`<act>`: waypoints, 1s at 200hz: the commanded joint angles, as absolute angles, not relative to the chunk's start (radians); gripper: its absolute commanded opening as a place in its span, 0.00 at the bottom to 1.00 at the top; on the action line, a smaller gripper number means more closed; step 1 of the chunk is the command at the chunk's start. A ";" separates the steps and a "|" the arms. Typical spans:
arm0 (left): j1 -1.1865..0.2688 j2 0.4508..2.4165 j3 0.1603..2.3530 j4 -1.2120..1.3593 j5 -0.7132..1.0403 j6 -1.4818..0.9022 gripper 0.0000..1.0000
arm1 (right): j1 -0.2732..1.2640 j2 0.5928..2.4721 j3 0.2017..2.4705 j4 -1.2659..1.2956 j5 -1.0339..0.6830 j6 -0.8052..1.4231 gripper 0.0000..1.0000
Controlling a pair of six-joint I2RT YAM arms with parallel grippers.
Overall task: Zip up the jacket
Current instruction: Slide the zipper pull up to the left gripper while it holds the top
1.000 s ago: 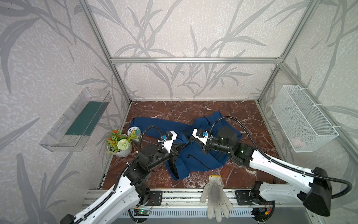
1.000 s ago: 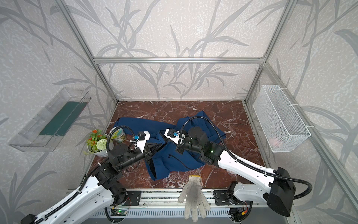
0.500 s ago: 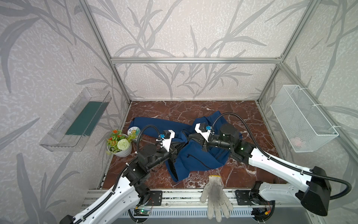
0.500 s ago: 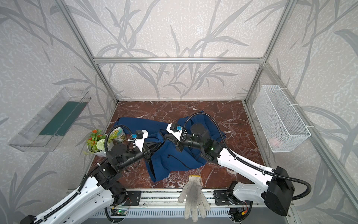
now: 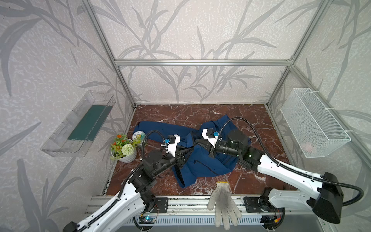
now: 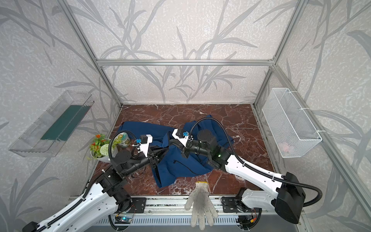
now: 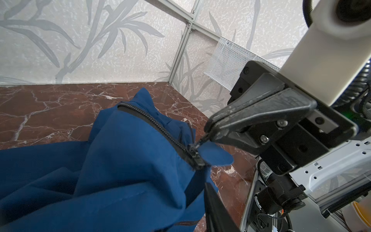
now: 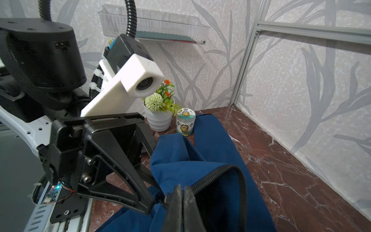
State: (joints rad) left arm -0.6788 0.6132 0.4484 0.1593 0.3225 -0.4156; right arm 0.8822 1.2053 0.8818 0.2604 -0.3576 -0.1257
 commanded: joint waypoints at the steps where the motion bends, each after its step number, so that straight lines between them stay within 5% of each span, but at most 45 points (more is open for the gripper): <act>1: -0.680 0.612 0.439 0.214 0.340 -0.433 0.41 | 0.892 1.186 0.874 0.306 -0.349 -0.135 0.00; 136: -0.678 0.528 0.316 0.432 0.263 -0.746 0.69 | 0.924 1.192 0.865 0.289 -0.318 -0.175 0.00; 200: -0.678 0.578 0.330 0.452 0.217 -0.820 0.67 | 0.930 1.189 0.864 0.300 -0.315 -0.173 0.00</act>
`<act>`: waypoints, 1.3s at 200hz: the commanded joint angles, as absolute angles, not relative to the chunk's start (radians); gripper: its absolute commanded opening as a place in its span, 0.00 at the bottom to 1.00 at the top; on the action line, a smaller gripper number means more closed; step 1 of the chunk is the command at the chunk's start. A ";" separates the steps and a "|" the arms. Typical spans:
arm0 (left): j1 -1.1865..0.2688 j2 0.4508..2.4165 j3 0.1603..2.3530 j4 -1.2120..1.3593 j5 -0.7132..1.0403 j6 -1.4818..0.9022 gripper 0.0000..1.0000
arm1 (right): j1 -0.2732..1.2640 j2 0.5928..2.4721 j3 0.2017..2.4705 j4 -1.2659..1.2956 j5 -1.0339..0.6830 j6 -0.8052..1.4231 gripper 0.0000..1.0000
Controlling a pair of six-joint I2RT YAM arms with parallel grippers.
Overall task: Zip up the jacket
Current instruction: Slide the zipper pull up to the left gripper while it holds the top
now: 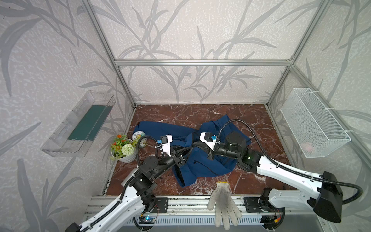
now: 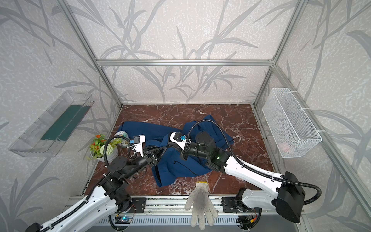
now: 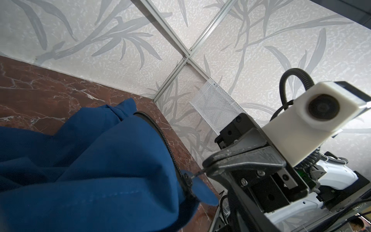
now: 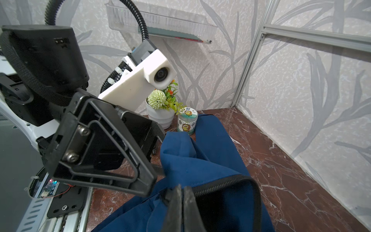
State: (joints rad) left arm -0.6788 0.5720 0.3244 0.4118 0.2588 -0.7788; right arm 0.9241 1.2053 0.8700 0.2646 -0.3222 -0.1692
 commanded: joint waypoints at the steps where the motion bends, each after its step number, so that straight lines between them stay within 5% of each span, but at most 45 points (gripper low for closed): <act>1: -0.678 0.578 0.330 0.451 0.216 -0.821 0.67 | 0.931 1.189 0.864 0.300 -0.315 -0.173 0.00; 82: -0.678 0.597 0.328 0.487 0.197 -0.824 0.44 | 0.936 1.192 0.861 0.299 -0.326 -0.179 0.00; 112: -0.678 0.600 0.328 0.468 0.199 -0.824 0.00 | 0.936 1.195 0.865 0.302 -0.318 -0.181 0.00; 260: -0.678 0.408 0.402 0.076 0.173 -0.727 0.00 | 0.956 1.265 0.800 0.570 0.020 -0.129 0.00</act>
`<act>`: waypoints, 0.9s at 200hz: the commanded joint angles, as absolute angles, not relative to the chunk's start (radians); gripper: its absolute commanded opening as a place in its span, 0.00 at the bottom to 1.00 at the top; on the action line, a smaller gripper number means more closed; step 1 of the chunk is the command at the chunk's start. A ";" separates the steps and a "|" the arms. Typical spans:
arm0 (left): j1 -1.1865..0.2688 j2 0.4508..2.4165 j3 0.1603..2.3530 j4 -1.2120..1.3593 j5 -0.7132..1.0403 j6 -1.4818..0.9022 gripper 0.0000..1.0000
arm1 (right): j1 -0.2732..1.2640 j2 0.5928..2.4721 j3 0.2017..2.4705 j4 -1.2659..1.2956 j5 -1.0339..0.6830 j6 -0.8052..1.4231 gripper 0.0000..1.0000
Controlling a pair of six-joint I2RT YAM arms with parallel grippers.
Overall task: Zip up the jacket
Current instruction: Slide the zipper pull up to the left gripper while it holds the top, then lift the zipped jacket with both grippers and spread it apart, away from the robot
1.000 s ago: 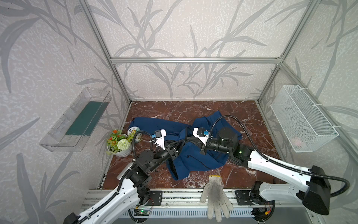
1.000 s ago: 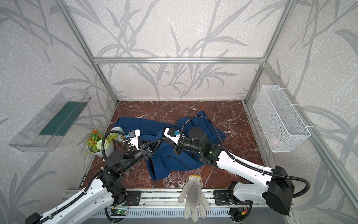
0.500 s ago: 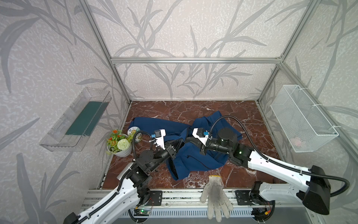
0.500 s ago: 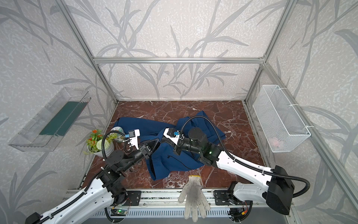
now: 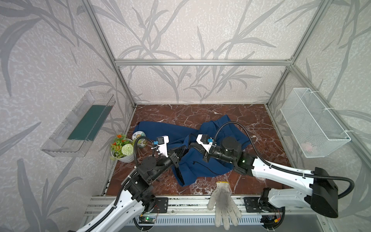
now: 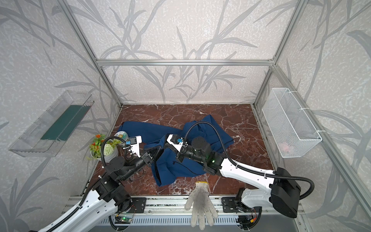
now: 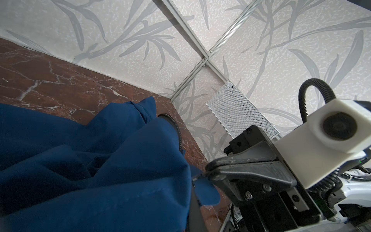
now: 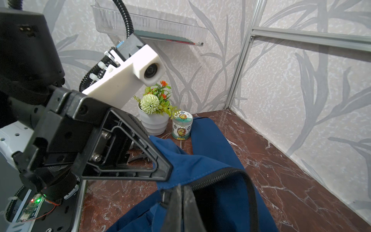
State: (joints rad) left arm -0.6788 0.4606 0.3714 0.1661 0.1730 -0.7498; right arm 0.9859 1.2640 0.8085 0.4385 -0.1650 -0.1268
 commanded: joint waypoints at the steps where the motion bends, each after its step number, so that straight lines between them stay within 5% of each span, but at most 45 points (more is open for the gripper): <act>1: -0.679 0.406 0.403 0.074 0.174 -0.727 0.00 | 0.955 1.265 0.800 0.569 0.022 -0.131 0.00; 77: -0.678 0.348 0.486 -0.164 0.134 -0.634 0.00 | 0.938 1.313 0.829 0.550 0.141 -0.181 0.00; 180: -0.620 0.540 0.760 -0.288 0.124 -0.441 0.00 | 0.640 1.304 1.078 0.349 0.035 -0.232 0.00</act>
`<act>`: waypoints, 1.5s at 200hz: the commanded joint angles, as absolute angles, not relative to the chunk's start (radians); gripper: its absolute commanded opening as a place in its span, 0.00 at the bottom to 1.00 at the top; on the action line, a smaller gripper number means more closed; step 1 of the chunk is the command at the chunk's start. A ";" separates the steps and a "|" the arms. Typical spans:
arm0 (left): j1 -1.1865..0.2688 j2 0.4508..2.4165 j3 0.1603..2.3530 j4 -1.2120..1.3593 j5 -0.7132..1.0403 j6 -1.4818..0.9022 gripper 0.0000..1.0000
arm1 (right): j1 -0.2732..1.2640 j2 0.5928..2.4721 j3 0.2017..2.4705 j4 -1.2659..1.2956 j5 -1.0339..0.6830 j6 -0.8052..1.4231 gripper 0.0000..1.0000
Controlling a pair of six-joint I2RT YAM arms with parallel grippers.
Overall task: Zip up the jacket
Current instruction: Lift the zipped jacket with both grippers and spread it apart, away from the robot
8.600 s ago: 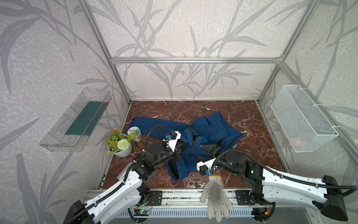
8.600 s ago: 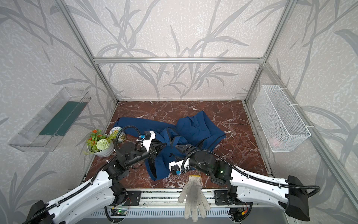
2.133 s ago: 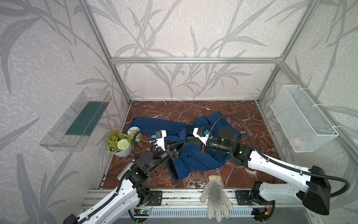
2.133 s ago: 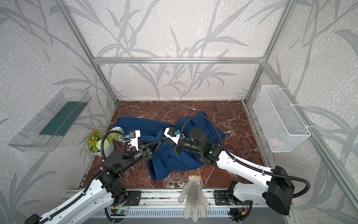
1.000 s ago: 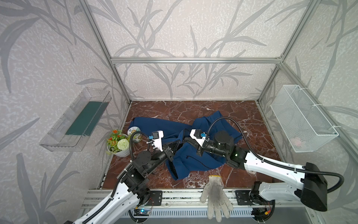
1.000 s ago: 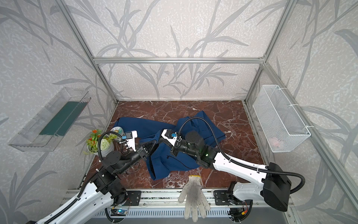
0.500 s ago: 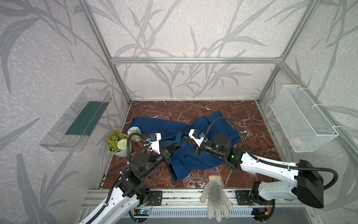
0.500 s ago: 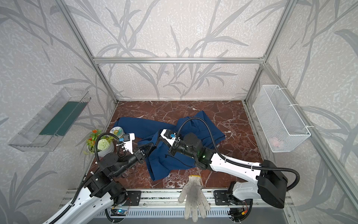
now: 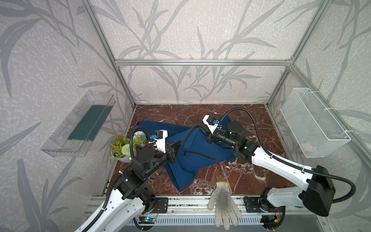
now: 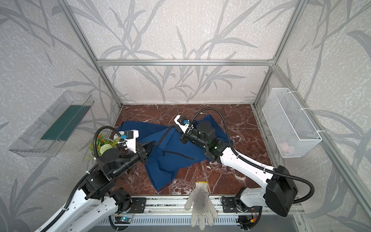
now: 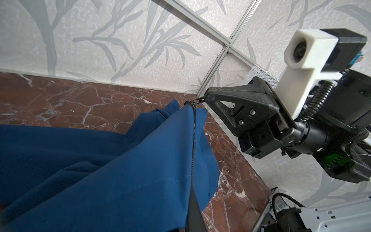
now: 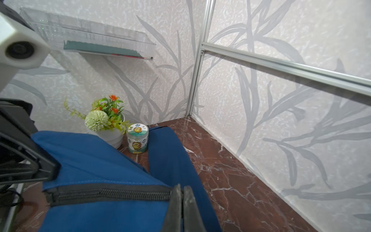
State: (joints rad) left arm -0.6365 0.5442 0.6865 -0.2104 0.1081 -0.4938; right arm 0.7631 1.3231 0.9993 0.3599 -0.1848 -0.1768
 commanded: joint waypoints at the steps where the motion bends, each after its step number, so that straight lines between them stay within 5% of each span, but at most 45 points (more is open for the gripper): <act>1: -0.619 0.541 0.761 -0.288 0.124 -0.440 0.00 | 0.638 1.304 1.081 0.345 0.034 -0.233 0.00; 45: -0.548 0.611 0.882 -0.357 0.161 -0.342 0.00 | 0.489 1.344 1.195 0.288 0.006 -0.217 0.00; 154: -0.071 0.855 1.046 -0.317 0.483 -0.228 0.00 | 0.174 1.454 1.492 0.150 -0.114 -0.156 0.00; 245: 0.071 1.025 1.145 -0.286 0.429 -0.117 0.00 | 0.033 1.484 1.577 0.102 -0.129 -0.109 0.00; 300: 0.084 1.144 1.246 -0.270 0.364 -0.056 0.00 | 0.000 1.480 1.550 0.153 0.043 -0.134 0.00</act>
